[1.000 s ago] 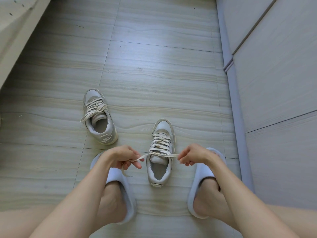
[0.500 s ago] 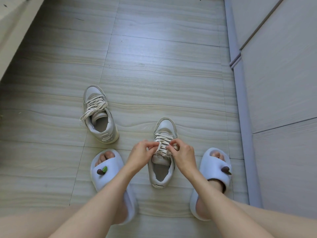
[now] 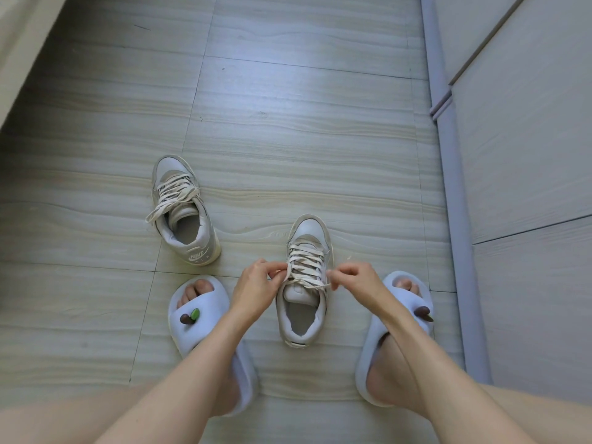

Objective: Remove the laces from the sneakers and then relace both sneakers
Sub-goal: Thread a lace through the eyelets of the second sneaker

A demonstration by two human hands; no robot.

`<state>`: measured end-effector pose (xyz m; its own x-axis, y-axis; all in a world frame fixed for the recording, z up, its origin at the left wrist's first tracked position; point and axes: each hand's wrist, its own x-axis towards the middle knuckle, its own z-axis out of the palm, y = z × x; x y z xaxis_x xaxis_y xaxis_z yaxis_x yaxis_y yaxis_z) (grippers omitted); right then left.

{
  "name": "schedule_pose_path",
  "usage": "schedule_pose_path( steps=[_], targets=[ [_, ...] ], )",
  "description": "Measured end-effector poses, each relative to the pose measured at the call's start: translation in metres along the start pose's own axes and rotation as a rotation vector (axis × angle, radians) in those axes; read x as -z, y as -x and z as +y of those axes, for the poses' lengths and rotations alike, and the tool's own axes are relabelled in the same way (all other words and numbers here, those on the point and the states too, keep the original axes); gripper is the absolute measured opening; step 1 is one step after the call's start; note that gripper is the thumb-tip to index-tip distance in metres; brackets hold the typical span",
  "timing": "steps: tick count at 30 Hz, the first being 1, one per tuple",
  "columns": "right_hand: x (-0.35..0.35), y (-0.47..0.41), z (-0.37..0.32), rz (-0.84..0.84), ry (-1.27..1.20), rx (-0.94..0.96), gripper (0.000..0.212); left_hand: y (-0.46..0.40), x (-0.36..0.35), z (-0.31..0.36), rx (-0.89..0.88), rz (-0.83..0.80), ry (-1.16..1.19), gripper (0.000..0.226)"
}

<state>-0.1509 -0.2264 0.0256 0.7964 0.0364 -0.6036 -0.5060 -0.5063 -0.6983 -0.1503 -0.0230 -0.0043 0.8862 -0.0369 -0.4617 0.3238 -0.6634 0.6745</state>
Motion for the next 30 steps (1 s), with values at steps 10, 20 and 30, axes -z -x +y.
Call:
schedule_pose_path(
  steps=[10, 20, 30],
  targets=[
    [-0.002, -0.007, -0.009, 0.130, 0.656, 0.017, 0.021, 0.007, 0.005, 0.006, -0.128, -0.019, -0.342, 0.023],
    [-0.048, -0.021, -0.008, 0.370, 0.403, 0.061, 0.017, 0.006, 0.006, 0.010, -0.126, -0.085, -0.166, 0.026],
    [-0.047, -0.017, -0.014, 0.099, -0.153, 0.002, 0.009, 0.000, -0.003, 0.005, -0.109, -0.055, 0.062, 0.031]
  ],
)
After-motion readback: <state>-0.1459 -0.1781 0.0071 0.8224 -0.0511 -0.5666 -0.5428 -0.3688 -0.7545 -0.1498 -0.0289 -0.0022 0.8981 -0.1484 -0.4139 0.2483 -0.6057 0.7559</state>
